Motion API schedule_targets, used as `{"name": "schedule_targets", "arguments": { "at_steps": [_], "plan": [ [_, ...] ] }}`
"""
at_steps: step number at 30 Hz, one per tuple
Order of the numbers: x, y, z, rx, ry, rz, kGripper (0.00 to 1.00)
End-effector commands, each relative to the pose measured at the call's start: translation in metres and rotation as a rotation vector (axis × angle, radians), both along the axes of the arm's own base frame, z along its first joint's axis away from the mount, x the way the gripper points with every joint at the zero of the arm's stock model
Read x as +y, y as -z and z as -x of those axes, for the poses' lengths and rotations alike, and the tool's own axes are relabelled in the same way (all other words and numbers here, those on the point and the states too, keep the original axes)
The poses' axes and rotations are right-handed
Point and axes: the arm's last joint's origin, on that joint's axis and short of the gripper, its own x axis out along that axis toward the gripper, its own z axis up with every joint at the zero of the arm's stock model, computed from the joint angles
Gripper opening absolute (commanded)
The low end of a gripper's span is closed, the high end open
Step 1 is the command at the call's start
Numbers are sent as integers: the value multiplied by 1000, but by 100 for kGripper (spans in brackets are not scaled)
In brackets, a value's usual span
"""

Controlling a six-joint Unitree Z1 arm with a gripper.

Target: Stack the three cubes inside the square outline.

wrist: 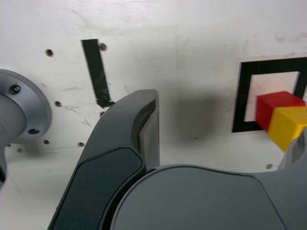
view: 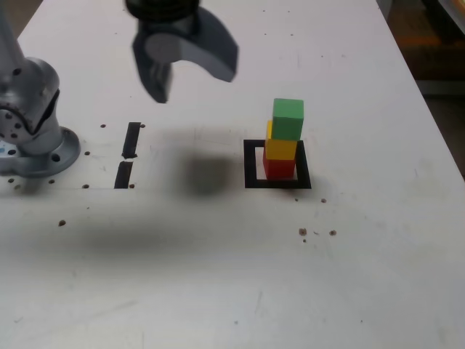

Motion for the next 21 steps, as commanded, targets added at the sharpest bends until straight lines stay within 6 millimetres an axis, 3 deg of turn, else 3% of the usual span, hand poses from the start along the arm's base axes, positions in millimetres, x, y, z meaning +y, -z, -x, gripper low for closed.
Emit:
{"name": "schedule_targets", "arguments": {
  "at_steps": [1, 7, 21],
  "plan": [
    [5, 38, 21, 150, -9, -6, 100],
    [15, 69, 24, 206, -34, -4, 99],
    [20, 80, 34, 252, -22, -5, 99]
  ]
}}
